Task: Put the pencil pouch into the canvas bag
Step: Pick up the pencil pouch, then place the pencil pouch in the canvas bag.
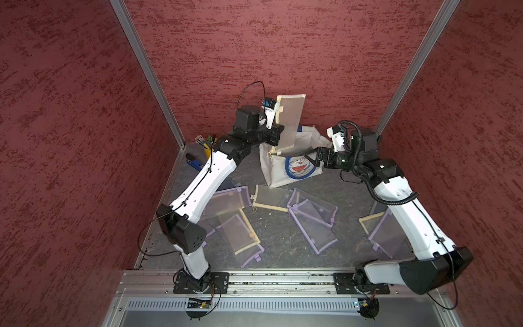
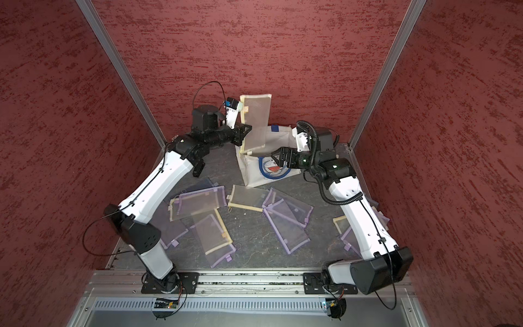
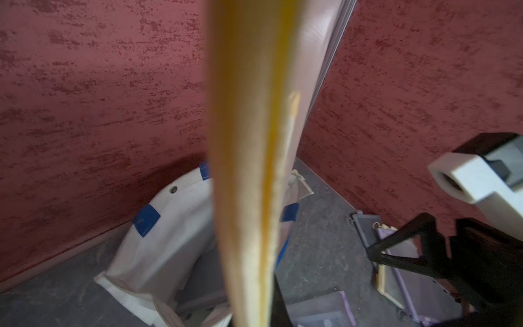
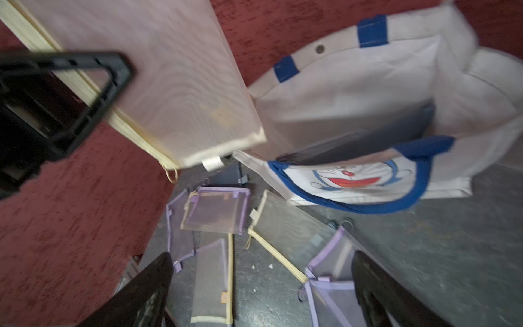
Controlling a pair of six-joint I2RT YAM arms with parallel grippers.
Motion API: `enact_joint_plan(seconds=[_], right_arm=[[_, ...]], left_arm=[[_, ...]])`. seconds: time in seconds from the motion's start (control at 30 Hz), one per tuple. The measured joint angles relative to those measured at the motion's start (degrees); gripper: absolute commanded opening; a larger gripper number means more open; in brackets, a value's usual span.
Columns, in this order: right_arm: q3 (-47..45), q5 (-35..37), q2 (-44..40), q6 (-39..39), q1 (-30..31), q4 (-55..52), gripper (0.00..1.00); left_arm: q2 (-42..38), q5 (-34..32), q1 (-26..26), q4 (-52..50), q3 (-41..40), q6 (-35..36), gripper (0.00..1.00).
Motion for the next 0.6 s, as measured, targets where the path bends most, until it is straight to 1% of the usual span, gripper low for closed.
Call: enact_joint_plan(seconds=[0.17,0.23,0.3,0.37,0.47,0.6], right_arm=[[-0.59,4.48,-0.42,-1.57,-0.35,-5.73,0.99],[-1.55,5.42,-1.14,-1.84,-0.35,-6.84,0.99],[-2.64,6.36,-2.08,-2.03,-0.42,-7.89,0.99],[-3.52,7.39,-3.02,-2.21,-0.57,-8.85,0.99],[-4.42,8.44,-4.15,-2.32,-0.68,-9.75,0.99],[-5.2,8.96,-4.57,-2.34,-0.72,-9.92,0.99]], left_arm=[[20.31,-8.79,-0.17,-8.26,26.29,10.05,0.0],[25.73,-11.13,-0.35,-9.79,32.17,12.94,0.0],[28.79,-12.9,-0.7,-10.38,33.24,15.89,0.0],[30.18,-14.27,-1.2,-10.67,31.61,18.45,0.0],[30.53,-15.19,-1.99,-11.45,27.89,20.85,0.0],[30.6,-16.41,-2.91,-11.39,24.96,23.58,0.0]])
